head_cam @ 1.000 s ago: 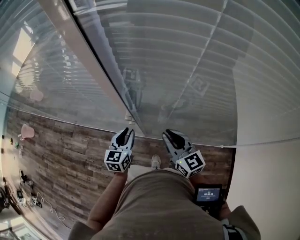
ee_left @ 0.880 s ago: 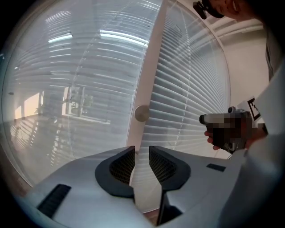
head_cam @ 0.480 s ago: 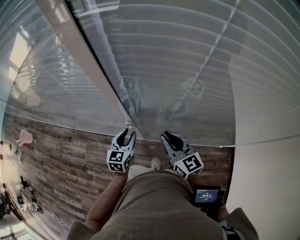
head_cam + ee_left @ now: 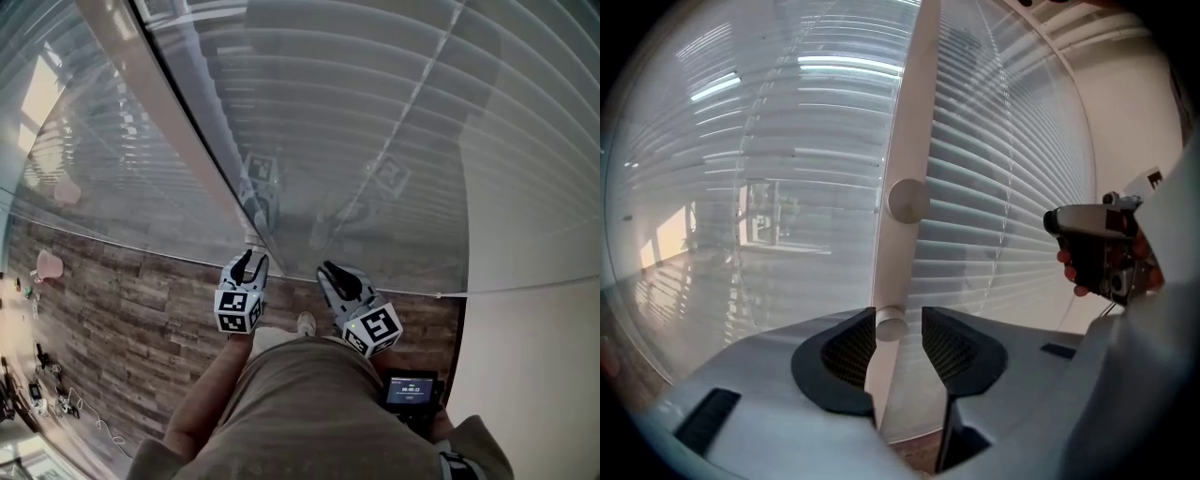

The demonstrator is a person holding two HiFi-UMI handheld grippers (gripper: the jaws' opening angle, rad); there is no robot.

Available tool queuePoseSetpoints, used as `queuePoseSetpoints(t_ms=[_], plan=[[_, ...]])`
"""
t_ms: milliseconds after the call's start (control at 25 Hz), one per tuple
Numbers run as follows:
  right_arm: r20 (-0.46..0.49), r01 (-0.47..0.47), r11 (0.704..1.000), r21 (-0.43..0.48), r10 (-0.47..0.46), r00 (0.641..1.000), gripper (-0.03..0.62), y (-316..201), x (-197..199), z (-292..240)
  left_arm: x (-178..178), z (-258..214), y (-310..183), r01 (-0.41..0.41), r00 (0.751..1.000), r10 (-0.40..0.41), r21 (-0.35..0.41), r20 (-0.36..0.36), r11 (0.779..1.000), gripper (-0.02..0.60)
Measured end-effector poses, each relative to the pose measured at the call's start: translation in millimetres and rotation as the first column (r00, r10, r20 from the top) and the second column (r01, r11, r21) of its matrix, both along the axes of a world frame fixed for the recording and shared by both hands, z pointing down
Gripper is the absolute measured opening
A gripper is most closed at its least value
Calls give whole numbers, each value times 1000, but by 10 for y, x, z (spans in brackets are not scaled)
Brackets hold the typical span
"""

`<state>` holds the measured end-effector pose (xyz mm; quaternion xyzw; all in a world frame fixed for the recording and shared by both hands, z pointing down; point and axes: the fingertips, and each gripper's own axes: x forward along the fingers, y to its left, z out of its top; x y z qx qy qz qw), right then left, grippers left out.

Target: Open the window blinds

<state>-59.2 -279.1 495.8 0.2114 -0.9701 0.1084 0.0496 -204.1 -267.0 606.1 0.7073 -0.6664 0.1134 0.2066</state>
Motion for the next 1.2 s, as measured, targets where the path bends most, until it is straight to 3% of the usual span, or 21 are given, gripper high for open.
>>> queuePoseSetpoints(t_ms=[320, 800, 960, 1200], plan=[[9, 5, 1000, 1, -5, 1000, 52, 30, 152, -201, 58, -131, 11, 34, 998, -34, -4, 50, 999, 146], [7, 5, 1000, 7, -5, 1000, 52, 34, 127, 138, 32, 281, -52, 55, 995, -53, -14, 79, 998, 147], [3, 0, 1000, 9, 0, 1000, 52, 27, 133, 124, -5, 316, -74, 87, 995, -85, -25, 60, 996, 146], [10, -7, 1000, 5, 7, 1000, 52, -27, 101, 128, -23, 329, -90, 92, 995, -93, -27, -23, 995, 138]])
